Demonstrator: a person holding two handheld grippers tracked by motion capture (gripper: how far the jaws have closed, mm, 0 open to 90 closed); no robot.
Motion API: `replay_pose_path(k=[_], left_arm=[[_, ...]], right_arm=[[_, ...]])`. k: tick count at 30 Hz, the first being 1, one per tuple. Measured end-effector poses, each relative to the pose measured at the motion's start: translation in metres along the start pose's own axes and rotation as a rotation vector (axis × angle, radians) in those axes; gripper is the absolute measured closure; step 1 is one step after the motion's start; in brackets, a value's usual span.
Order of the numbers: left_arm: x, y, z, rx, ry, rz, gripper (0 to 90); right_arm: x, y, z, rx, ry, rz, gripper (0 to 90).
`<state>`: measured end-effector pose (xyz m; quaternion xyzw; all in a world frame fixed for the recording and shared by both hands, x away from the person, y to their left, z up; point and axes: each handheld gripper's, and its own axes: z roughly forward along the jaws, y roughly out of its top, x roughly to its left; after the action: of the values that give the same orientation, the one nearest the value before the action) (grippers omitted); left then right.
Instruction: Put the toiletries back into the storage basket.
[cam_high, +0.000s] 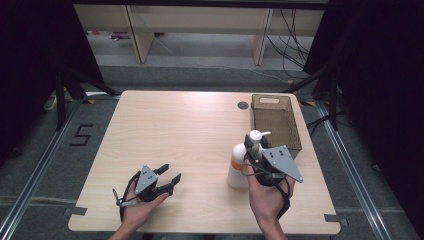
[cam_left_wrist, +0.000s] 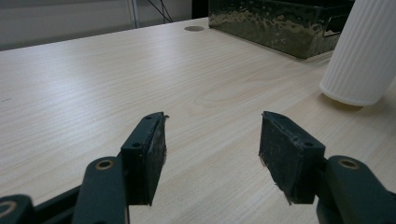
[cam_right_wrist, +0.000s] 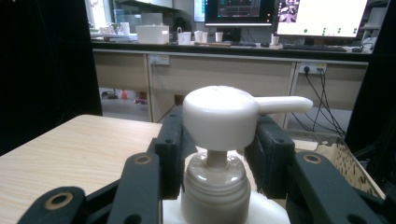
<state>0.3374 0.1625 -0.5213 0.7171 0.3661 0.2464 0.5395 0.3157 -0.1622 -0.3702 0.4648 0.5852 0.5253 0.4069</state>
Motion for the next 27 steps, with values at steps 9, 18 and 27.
replay_pose_path(k=[9, 18, 27], left_arm=[[0.0, 0.0, 0.0, 0.0, -0.002, 0.004, 40.2], [0.0, 0.0, 0.0, -0.001, -0.003, 0.003, 40.2], [0.0, 0.0, 0.0, -0.002, -0.002, 0.003, 40.2]], right_arm=[[-0.01, 0.01, -0.002, -0.013, -0.02, 0.005, 60.6], [-0.019, 0.018, 0.0, -0.028, -0.041, 0.014, 60.6], [-0.028, 0.026, 0.002, -0.048, -0.061, 0.018, 60.6]])
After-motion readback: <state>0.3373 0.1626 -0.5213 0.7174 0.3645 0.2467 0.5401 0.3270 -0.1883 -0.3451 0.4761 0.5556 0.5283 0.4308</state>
